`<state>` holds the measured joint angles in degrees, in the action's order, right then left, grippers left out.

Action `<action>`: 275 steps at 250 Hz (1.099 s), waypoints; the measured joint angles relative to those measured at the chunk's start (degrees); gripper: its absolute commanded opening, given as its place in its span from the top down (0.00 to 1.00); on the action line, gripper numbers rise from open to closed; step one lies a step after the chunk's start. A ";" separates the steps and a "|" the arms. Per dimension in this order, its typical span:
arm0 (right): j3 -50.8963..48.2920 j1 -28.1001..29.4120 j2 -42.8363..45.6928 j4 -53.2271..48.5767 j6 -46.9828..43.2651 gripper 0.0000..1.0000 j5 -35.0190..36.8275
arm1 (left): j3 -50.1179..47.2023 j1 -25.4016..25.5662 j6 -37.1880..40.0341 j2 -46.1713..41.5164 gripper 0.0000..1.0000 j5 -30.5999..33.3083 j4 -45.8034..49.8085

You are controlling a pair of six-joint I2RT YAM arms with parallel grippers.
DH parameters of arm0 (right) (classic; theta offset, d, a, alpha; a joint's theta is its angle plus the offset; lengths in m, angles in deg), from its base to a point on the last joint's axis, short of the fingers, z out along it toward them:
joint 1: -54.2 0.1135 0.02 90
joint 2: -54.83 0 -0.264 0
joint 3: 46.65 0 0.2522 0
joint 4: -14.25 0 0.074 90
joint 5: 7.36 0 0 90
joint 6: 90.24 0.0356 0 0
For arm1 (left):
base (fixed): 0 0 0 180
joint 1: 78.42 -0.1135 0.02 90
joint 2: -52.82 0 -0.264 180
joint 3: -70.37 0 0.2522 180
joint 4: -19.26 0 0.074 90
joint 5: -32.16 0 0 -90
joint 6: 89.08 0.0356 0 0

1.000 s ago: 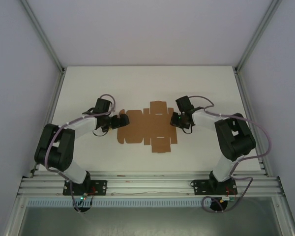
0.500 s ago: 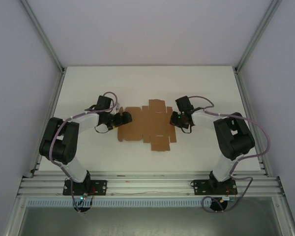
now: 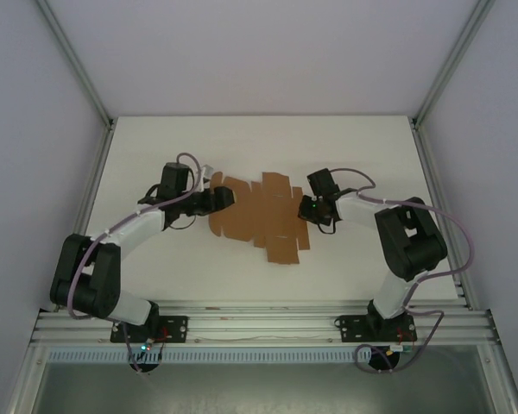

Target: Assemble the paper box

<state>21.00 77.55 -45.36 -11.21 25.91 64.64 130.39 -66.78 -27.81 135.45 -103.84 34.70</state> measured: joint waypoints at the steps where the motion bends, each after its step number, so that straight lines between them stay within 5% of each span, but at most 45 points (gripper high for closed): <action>1: 0.00 -0.02 0.00 0.00 0.02 0.84 -0.02 | 0.00 0.00 -0.02 -0.07 0.38 0.07 0.00; 61: -0.09 0.02 0.02 0.59 -0.02 0.77 -0.17 | 1.05 1.31 1.36 1.51 0.74 4.52 2.49; 91: -0.28 0.13 0.79 0.61 -0.52 0.67 -0.31 | 2.14 2.64 2.45 3.26 1.00 6.23 3.67; 183: -1.84 -7.39 20.06 -3.61 -7.10 0.14 -7.06 | 4.70 2.67 1.60 -4.79 1.00 4.17 1.11; 228: -1.84 -13.73 29.79 -2.69 -10.80 0.03 -17.59 | 5.97 2.64 -0.94 -13.27 1.00 -0.85 -5.44; 275: -2.67 -18.18 31.58 2.08 -11.39 0.06 -30.69 | 6.54 2.64 -5.33 -18.14 1.00 -5.92 -10.32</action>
<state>18.34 59.37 -13.77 -9.14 14.53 33.95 136.92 -64.13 -33.14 117.31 -109.76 24.38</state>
